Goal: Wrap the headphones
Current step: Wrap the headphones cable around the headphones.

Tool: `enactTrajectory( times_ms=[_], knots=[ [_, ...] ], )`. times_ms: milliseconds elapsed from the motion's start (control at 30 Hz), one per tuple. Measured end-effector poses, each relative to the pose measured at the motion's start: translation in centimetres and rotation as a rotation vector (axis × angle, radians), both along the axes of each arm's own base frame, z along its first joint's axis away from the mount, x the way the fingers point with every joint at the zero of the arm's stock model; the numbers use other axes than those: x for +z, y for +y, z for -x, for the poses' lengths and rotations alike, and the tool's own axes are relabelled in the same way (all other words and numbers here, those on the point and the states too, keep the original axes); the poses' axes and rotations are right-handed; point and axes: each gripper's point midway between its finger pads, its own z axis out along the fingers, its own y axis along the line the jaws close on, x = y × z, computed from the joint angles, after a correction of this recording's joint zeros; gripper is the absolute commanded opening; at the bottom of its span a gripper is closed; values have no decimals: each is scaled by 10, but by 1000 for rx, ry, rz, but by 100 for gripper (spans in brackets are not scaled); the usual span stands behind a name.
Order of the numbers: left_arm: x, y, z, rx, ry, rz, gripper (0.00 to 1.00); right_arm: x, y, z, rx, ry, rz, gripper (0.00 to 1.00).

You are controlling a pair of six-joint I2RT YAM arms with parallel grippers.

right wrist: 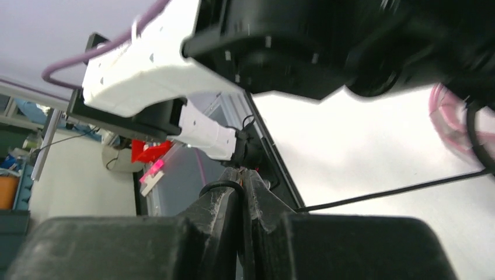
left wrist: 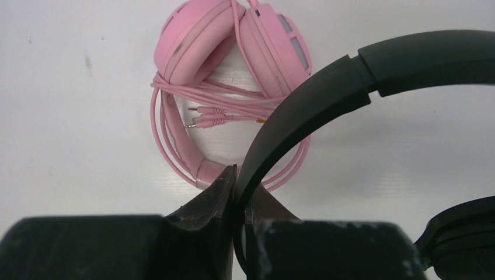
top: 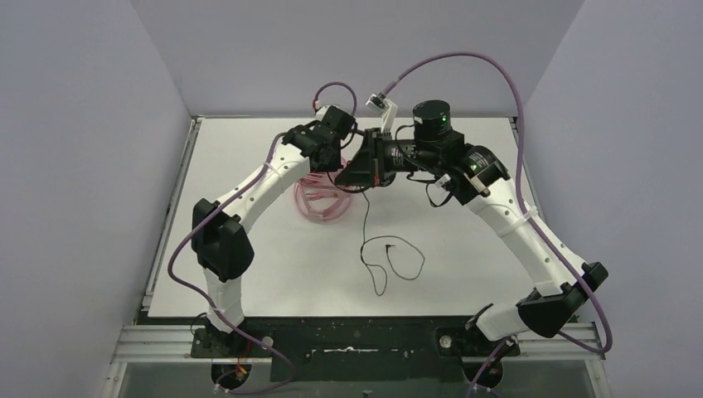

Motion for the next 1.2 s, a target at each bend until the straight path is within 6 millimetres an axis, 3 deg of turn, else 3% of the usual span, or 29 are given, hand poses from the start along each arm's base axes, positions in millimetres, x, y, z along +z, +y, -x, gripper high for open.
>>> enactTrajectory(
  times_ms=[133,233,433,633,867,1067,1200],
  knots=[
    [20,3,-18,13,-22,51,0,-18,5,16,7,37,12,0],
    [40,12,-29,20,-49,86,0,-38,-4,26,-23,69,42,0],
    [57,26,-38,12,-48,156,0,-54,-24,24,-130,24,86,0],
    [77,17,-19,-43,-39,264,0,-84,-31,11,-191,-10,170,3],
    [121,15,10,-103,-94,400,0,-132,-41,4,-232,-2,286,3],
    [150,19,34,-158,-150,475,0,-134,-47,-4,-273,-48,311,4],
    [157,20,44,-198,-170,522,0,-132,-57,-8,-304,-77,314,5]
  ],
)
